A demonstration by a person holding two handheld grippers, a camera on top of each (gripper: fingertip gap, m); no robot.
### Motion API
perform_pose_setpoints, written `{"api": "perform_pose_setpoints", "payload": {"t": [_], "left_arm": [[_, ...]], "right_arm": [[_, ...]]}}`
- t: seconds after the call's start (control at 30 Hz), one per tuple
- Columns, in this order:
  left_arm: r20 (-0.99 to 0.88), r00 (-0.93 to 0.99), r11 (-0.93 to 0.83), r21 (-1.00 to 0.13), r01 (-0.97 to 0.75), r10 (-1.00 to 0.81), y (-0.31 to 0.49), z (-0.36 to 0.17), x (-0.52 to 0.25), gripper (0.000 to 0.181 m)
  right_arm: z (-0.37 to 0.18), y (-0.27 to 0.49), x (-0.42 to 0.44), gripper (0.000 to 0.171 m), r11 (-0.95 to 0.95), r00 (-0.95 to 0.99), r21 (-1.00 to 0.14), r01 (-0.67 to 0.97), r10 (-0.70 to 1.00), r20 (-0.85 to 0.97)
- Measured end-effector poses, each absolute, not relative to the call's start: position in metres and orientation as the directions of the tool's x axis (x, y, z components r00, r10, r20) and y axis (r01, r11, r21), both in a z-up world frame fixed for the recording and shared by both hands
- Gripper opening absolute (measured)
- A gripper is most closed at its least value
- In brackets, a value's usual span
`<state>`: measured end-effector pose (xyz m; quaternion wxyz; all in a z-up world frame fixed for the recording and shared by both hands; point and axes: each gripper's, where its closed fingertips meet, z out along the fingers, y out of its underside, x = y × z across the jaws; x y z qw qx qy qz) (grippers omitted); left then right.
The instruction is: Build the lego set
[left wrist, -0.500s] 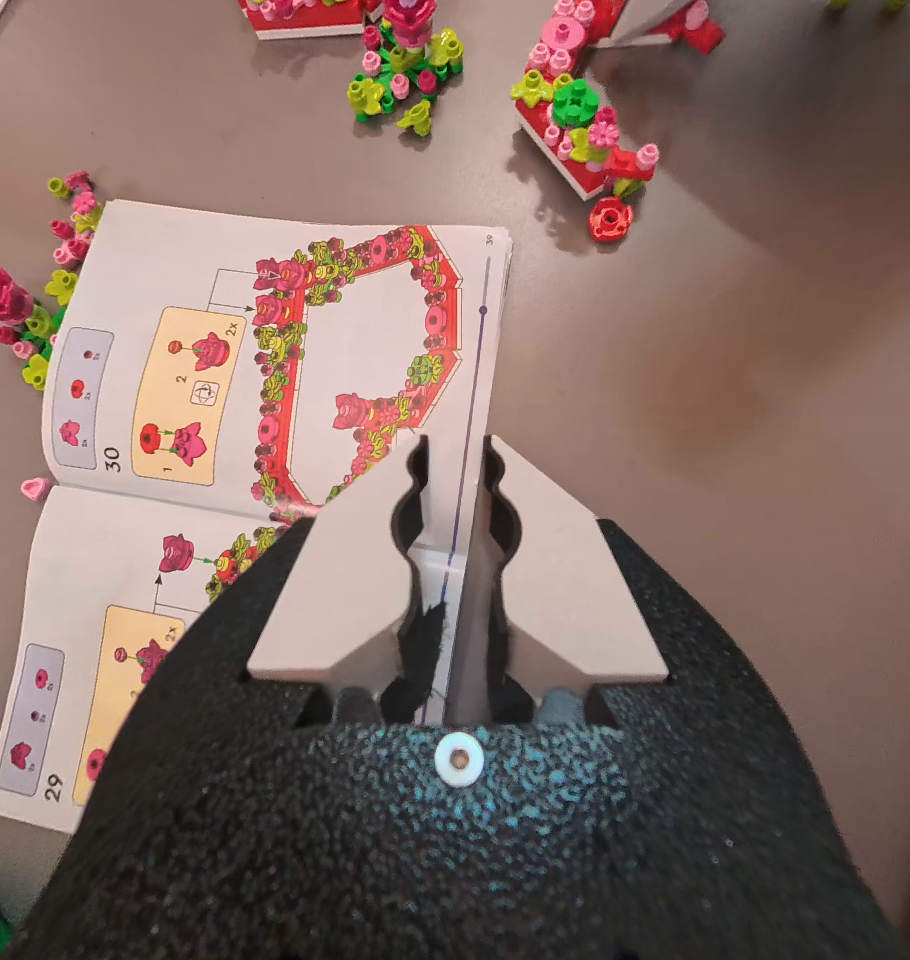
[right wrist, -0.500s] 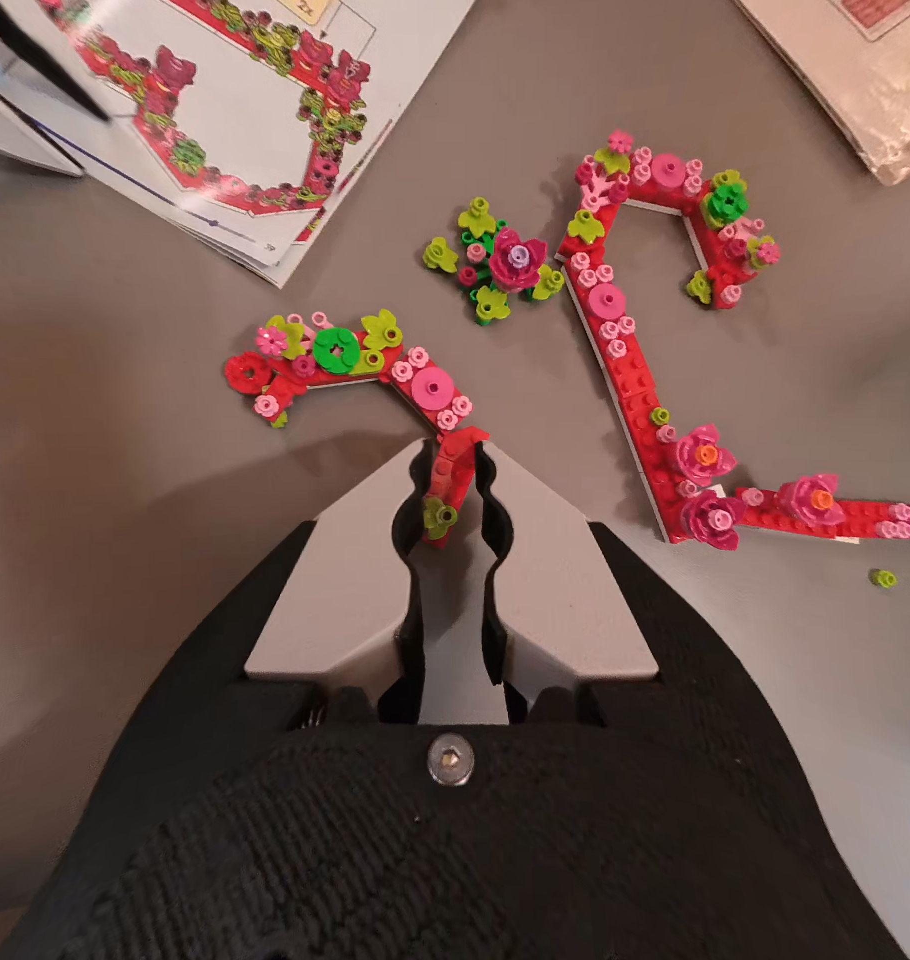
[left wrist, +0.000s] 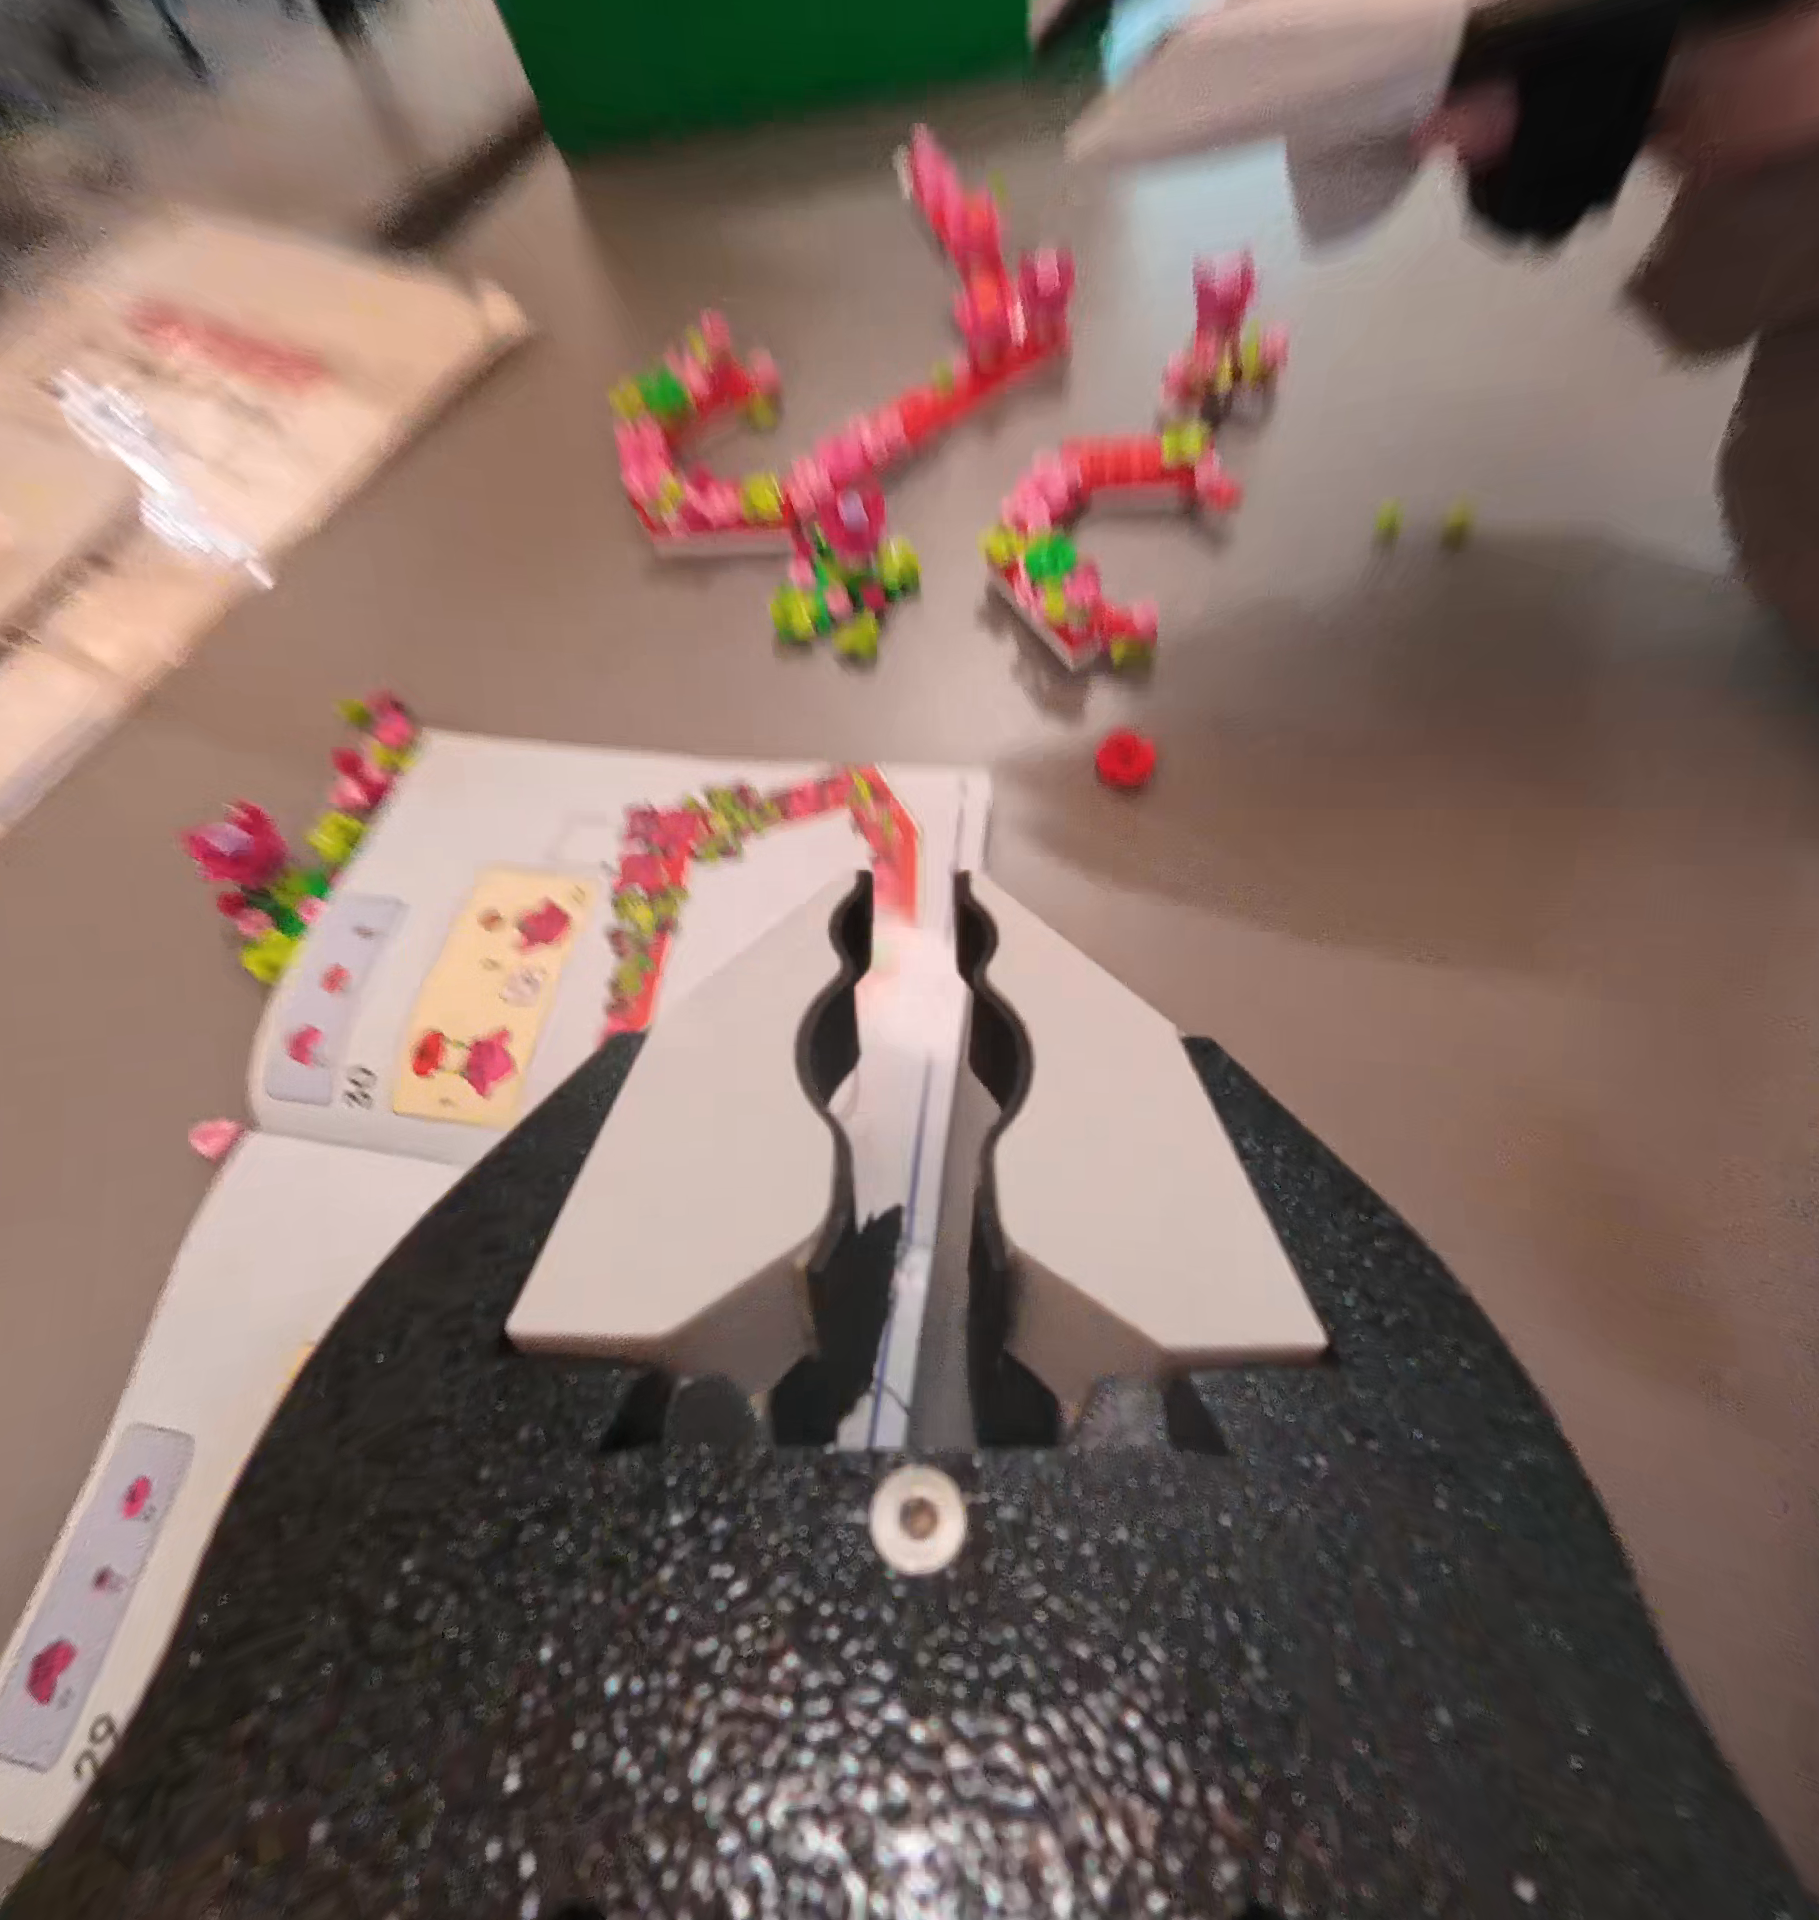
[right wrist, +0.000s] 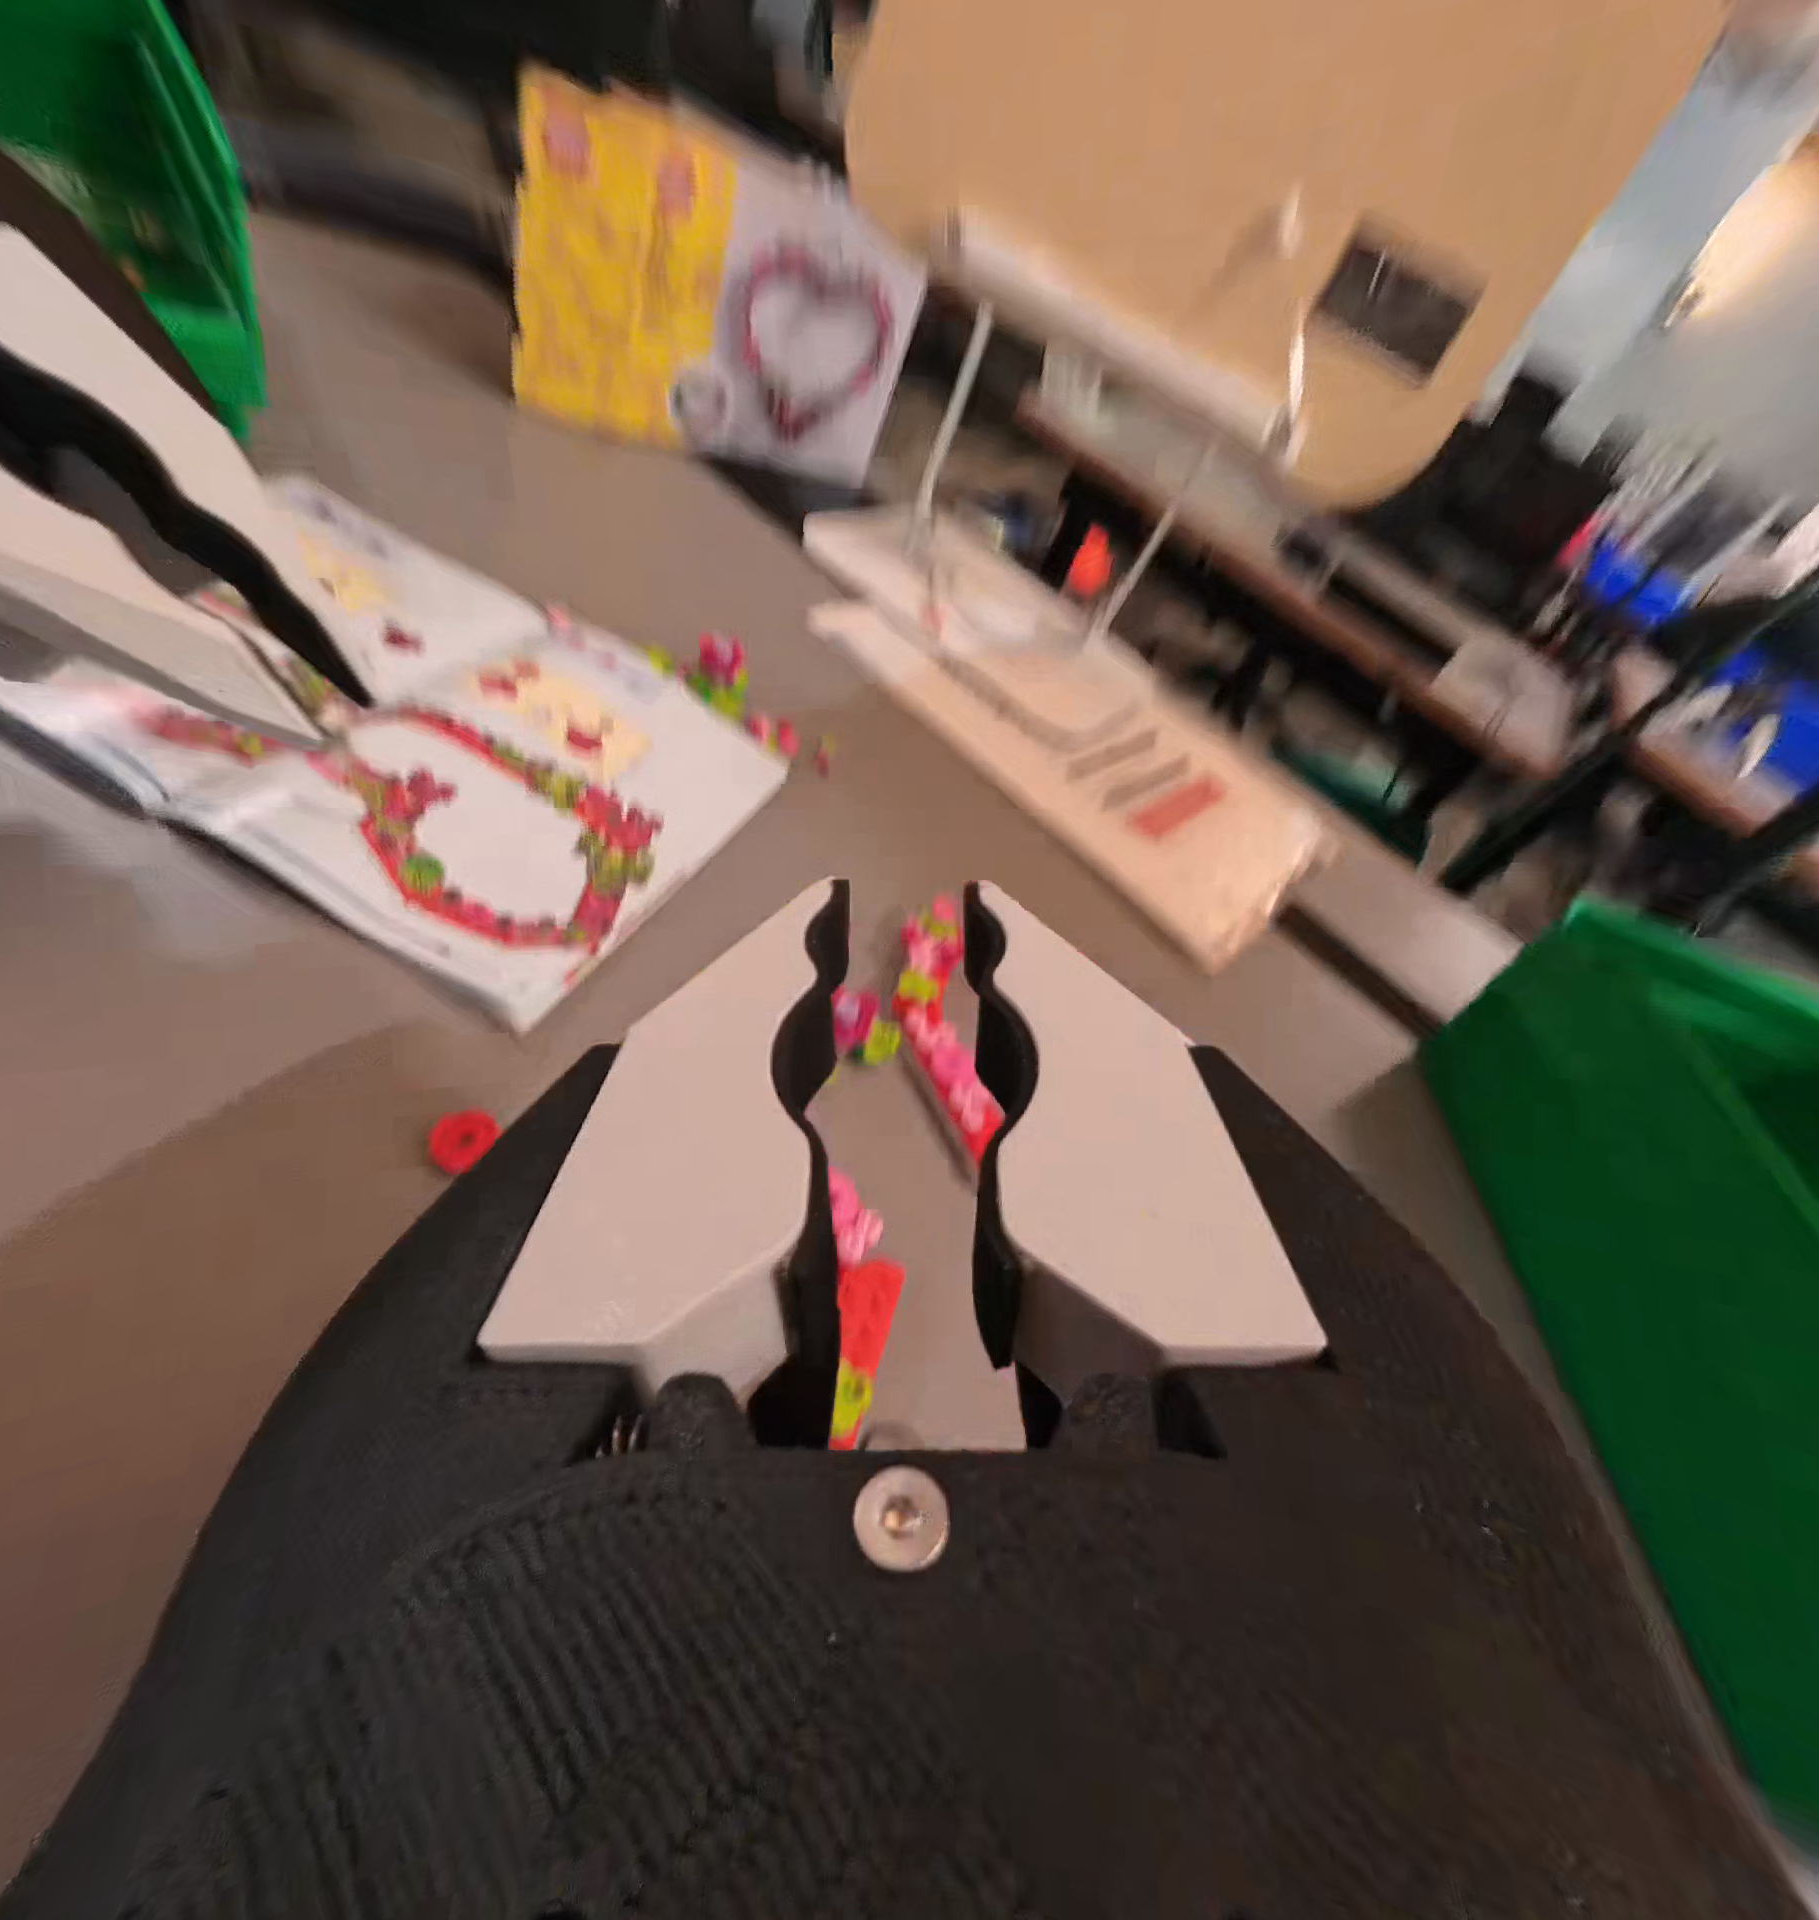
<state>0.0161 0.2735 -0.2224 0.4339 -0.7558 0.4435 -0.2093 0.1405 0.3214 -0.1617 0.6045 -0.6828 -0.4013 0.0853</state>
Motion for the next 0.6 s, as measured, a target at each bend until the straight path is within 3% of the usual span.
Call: {"api": "perform_pose_setpoints", "payload": {"t": [0.03, 0.17, 0.37, 0.6], "left_arm": [[-0.076, 0.542, -0.196, -0.883, -0.427, -0.837, 0.278, -0.209, 0.015, 0.012], [-0.147, 0.644, -0.067, -0.953, -0.295, -0.751, 0.294, -0.177, 0.000, 0.013], [-0.248, 0.685, 0.014, -0.945, -0.328, -0.685, 0.298, -0.169, -0.006, 0.009], [-0.282, 0.730, -0.187, -0.852, -0.488, -0.623, 0.317, -0.219, -0.023, 0.000]], "right_arm": [[-0.150, 0.320, 0.136, 0.020, 0.140, 0.665, -0.901, 0.410, 0.631, 0.400], [-0.119, 0.314, 0.137, 0.019, 0.381, 0.720, -0.860, 0.338, 0.484, 0.498], [-0.096, 0.315, 0.165, 0.013, 0.498, 0.821, -0.781, 0.377, 0.210, 0.530], [-0.088, 0.315, 0.179, 0.010, 0.492, 0.836, -0.747, 0.448, 0.064, 0.544]]}}
